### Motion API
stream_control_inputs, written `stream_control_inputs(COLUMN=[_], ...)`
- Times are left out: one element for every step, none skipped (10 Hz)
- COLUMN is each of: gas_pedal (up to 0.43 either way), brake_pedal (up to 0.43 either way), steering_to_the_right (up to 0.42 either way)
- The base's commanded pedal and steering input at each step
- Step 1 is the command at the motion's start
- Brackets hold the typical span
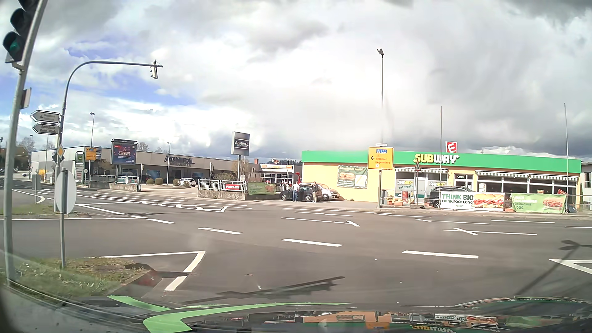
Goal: Follow the waypoints while adhering to traffic rules and regulations
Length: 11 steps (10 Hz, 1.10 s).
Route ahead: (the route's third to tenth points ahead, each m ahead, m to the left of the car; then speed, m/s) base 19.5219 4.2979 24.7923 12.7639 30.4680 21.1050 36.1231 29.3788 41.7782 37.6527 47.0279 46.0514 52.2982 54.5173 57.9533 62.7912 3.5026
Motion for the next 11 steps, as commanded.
stream_control_inputs(gas_pedal=[0.421, 0.421, 0.421, 0.409, 0.409, 0.409, 0.409, 0.398, 0.390, 0.358, 0.287], brake_pedal=[0.000, 0.000, 0.000, 0.000, 0.000, 0.000, 0.000, 0.000, 0.000, 0.000, 0.000], steering_to_the_right=[-0.009, -0.009, -0.010, -0.011, -0.012, -0.012, -0.012, -0.012, -0.012, -0.012, -0.013])
